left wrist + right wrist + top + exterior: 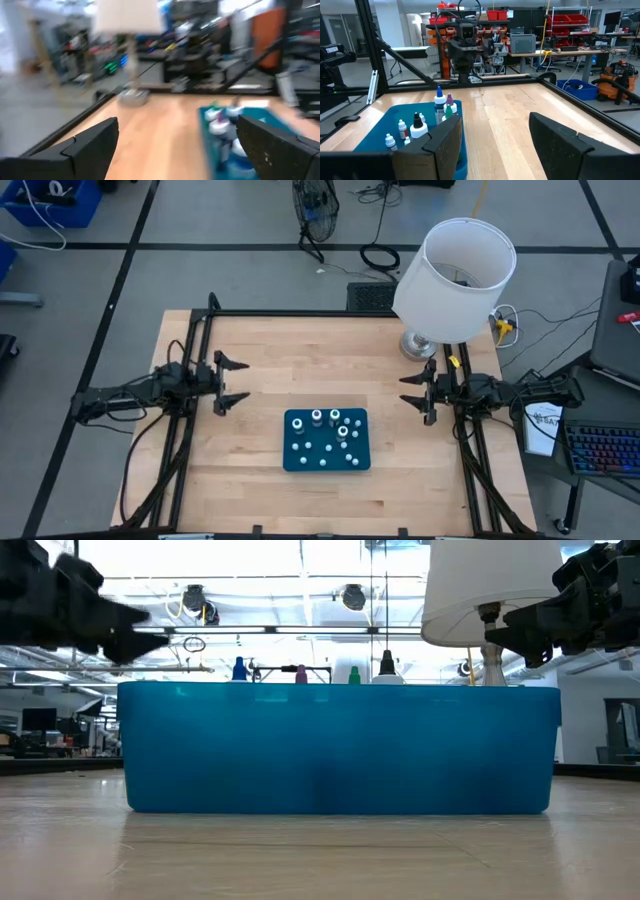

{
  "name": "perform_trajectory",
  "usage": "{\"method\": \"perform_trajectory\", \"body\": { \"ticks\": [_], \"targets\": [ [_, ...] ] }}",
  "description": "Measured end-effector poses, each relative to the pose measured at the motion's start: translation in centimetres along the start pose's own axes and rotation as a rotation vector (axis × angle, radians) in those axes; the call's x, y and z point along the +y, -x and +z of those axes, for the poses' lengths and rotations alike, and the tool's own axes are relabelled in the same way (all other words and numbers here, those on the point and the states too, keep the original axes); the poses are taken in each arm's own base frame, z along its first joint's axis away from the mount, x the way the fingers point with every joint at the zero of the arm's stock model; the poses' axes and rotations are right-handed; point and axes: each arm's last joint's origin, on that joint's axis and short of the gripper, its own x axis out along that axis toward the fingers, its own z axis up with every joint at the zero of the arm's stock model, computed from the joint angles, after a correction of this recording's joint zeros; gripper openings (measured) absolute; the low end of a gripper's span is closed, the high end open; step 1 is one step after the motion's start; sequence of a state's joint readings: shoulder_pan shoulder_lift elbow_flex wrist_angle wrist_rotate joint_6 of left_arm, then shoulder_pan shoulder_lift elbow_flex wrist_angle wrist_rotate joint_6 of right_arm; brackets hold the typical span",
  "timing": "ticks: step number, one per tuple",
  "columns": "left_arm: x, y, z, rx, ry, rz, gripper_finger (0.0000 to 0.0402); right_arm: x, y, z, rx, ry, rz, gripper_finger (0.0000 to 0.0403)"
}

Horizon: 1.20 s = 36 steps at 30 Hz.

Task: Pick & Place food coloring
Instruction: Return to Home Position

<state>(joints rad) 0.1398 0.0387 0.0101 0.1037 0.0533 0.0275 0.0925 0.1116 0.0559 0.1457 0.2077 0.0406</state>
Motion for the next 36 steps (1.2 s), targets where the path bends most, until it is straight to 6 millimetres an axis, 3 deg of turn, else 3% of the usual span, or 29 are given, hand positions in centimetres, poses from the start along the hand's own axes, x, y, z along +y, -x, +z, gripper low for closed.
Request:
{"method": "perform_trajectory", "body": {
  "ticks": [5,36],
  "targets": [
    [0.49,0.06,-0.72,0.079,0.021,0.128,0.0399,0.00,0.00,0.00,-0.001,0.000,0.000,0.0220],
    [0.52,0.00,-0.42,0.047,-0.020,0.124,0.0399,0.00,0.00,0.00,-0.001,0.000,0.000,0.0218]
  ]
}}
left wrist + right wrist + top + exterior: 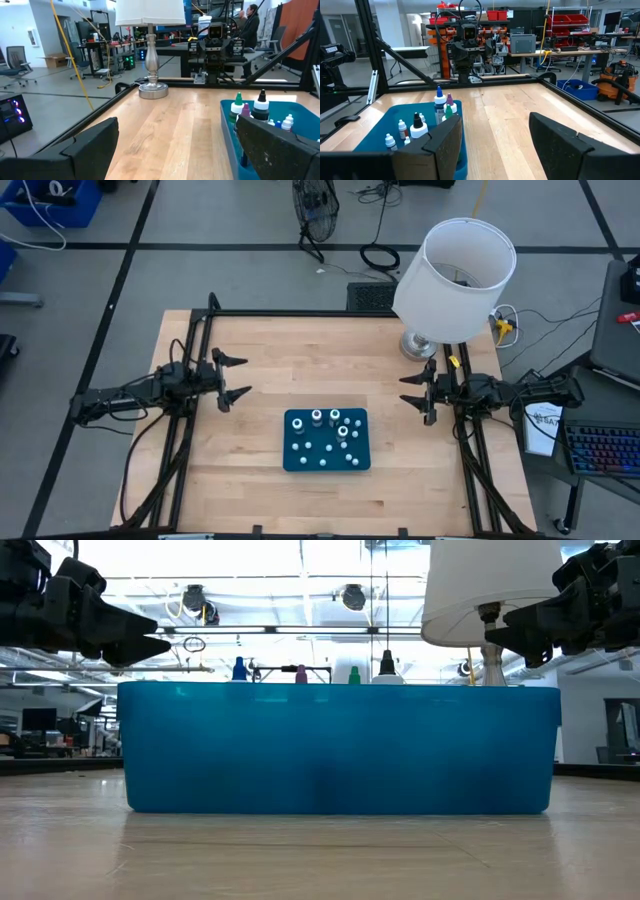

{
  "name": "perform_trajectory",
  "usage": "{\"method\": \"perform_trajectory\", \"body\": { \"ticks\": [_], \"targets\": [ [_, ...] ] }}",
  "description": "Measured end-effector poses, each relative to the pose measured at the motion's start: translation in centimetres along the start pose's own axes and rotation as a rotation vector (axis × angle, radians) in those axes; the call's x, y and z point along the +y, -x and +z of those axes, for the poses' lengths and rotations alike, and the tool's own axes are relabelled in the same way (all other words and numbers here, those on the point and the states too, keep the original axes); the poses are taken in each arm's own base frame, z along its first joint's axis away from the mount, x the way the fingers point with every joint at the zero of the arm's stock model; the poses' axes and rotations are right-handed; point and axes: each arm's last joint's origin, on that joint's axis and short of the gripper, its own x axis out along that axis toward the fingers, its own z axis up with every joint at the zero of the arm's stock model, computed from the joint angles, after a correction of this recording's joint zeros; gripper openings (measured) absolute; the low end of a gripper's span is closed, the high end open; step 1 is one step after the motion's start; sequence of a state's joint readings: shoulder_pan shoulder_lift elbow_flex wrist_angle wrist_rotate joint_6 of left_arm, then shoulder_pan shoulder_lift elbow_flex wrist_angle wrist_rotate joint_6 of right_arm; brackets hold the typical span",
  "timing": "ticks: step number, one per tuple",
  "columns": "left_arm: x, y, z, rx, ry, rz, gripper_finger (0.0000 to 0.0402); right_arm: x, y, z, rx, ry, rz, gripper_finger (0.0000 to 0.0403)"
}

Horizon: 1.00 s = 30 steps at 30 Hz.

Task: Pick & Place food coloring
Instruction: Return to Home Position

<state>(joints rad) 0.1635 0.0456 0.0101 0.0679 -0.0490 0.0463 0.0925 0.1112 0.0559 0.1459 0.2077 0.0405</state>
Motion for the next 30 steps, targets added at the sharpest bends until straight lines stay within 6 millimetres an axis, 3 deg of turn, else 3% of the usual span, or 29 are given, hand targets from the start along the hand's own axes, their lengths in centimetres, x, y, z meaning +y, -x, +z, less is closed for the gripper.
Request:
{"method": "perform_trajectory", "body": {
  "ticks": [30],
  "targets": [
    [-0.01,0.00,0.01,-0.001,0.001,-0.002,0.0399,0.00,0.00,0.00,0.000,0.000,0.000,0.0218]
  ]
}}
